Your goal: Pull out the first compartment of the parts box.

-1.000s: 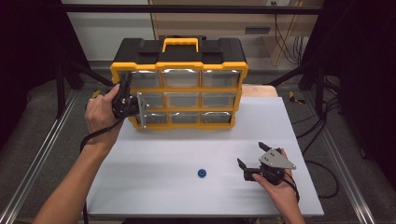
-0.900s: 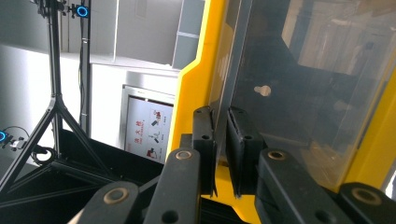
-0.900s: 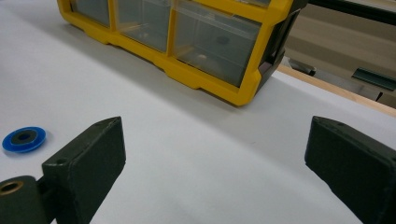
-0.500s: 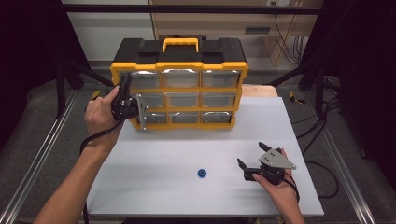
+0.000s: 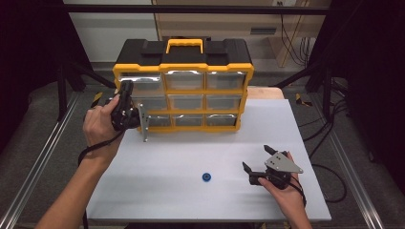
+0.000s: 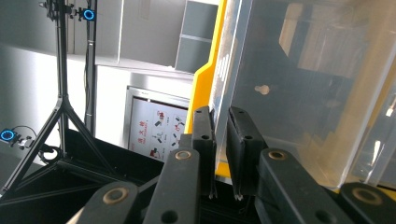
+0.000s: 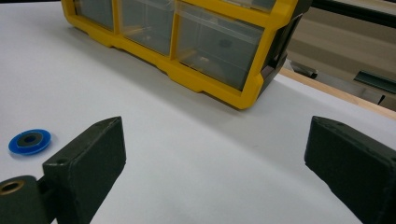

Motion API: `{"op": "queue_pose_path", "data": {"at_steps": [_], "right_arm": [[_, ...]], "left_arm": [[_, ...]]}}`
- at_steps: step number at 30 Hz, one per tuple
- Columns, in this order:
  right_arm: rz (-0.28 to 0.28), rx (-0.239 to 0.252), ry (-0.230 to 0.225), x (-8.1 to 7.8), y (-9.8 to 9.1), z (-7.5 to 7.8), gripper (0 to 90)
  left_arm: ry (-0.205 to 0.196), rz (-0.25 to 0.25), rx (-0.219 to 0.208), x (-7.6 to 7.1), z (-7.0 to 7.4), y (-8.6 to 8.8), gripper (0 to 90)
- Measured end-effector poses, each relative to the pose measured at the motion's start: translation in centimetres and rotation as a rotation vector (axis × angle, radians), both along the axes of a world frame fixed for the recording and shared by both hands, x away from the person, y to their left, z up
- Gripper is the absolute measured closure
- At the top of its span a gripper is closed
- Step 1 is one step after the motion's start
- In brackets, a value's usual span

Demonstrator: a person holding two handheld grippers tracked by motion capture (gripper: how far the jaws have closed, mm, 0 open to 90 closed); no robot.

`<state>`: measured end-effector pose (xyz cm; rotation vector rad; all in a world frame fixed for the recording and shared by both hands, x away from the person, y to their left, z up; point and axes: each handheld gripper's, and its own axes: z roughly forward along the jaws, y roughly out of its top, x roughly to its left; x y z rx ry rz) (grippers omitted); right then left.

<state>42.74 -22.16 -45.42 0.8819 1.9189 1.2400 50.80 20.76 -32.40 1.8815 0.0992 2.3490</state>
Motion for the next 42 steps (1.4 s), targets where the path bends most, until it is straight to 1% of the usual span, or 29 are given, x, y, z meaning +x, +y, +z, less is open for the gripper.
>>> {"op": "queue_pose_path", "data": {"at_steps": [7,14,25,36,42], "right_arm": [[0.005,-0.002,0.0,0.0,0.1,0.0,5.8],[0.008,-0.002,0.0,0.0,0.1,0.1,5.9],[0.009,0.002,0.003,-0.1,0.2,0.1,5.9],[0.013,-0.002,0.004,-0.1,0.3,0.0,5.9],[0.015,-0.003,0.004,-0.1,0.4,0.1,5.9]], "left_arm": [[0.0,-0.002,-0.008,-1.0,-0.1,0.2,81.7],[-0.001,-0.002,0.008,-1.6,-0.1,0.2,82.0],[0.001,-0.007,-0.02,-2.7,-0.2,0.3,81.5],[-0.001,-0.009,-0.014,-3.7,-0.4,0.4,81.4],[-0.003,-0.011,-0.013,-4.0,-0.4,0.4,81.4]]}}
